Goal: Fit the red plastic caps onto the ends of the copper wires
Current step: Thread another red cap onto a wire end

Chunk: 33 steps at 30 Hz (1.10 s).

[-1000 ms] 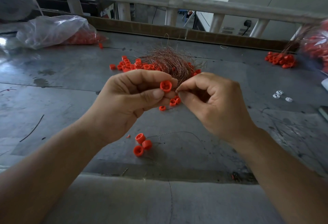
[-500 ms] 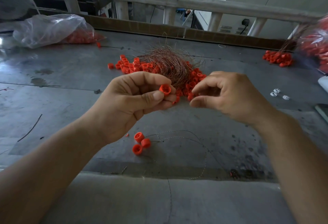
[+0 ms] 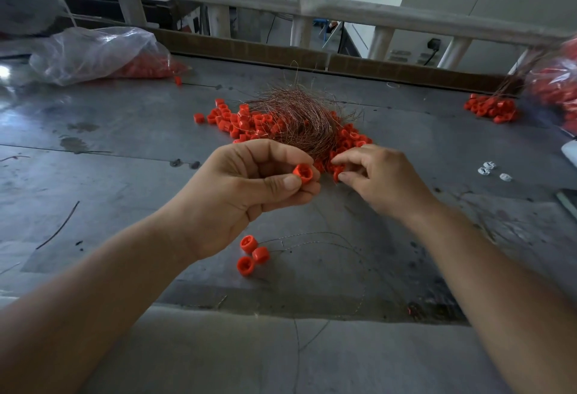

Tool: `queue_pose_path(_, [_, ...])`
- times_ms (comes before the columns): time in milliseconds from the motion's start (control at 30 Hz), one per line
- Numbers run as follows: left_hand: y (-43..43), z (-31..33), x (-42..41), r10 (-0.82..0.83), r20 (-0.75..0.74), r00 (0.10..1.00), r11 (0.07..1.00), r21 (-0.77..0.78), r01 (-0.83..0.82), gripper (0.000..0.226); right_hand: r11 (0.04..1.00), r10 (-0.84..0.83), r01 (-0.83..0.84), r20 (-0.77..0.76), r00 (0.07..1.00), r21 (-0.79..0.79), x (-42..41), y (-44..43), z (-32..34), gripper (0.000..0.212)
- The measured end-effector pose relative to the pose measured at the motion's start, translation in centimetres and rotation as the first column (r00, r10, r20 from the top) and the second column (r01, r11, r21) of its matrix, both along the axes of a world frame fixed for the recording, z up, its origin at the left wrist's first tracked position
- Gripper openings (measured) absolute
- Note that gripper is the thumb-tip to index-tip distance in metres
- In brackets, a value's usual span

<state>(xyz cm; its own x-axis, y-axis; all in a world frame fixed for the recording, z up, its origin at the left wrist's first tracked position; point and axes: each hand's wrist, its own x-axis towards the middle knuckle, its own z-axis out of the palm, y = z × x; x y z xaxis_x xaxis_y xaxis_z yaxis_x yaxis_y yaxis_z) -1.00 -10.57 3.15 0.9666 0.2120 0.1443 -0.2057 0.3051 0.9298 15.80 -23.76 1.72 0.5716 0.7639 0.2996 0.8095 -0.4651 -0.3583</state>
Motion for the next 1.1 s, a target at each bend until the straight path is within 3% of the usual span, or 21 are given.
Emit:
queue_pose_path(200, [-0.1, 0.0, 0.1, -0.002, -0.007, 1.0, 1.0, 0.025, 0.002, 0.021, 0.999, 0.018, -0.018, -0.005, 1.0, 0.04, 0.1, 0.3, -0.1, 0.005])
queue_pose_path(267, [-0.1, 0.0, 0.1, 0.004, -0.012, 1.0, 1.0, 0.027, -0.003, 0.021, 0.994, -0.011, 0.025, -0.13, 0.991, 0.109, 0.3, 0.0, 0.4, 0.007])
queue_pose_path(300, [-0.1, 0.0, 0.1, 0.006, -0.013, 1.0, 1.0, 0.027, -0.006, 0.021, 0.984, -0.003, 0.051, -0.27, 0.963, 0.172, 0.3, -0.2, 0.8, 0.011])
queue_pose_path(400, [-0.1, 0.0, 0.1, 0.018, -0.024, 1.0, 0.999, 0.037, -0.017, 0.021, 0.901, 0.224, 0.122, -0.688, 0.691, 0.417, -0.4, -0.7, 2.1, 0.015])
queue_pose_path(500, [-0.2, 0.1, 0.0, 0.031, -0.032, 0.999, 0.998, 0.054, -0.03, 0.019, 0.854, 0.396, 0.108, -0.771, 0.499, 0.509, -1.4, -0.8, 3.0, 0.011])
queue_pose_path(600, [-0.2, 0.1, -0.1, 0.051, -0.036, 0.998, 0.997, 0.057, -0.049, 0.021, 0.852, 0.453, 0.062, -0.793, 0.407, 0.519, -2.6, -0.6, 3.4, 0.009])
queue_pose_path(1000, [-0.3, 0.1, 0.0, 0.103, -0.062, 0.993, 0.991, 0.092, -0.098, 0.023, 0.853, 0.471, 0.016, -0.784, 0.403, 0.521, -3.8, -0.4, 3.3, 0.018])
queue_pose_path(1100, [-0.3, 0.1, 0.0, 0.111, -0.065, 0.992, 0.989, 0.101, -0.104, 0.023, 0.854, 0.471, -0.018, -0.756, 0.455, 0.521, -4.2, -0.4, 3.4, 0.021])
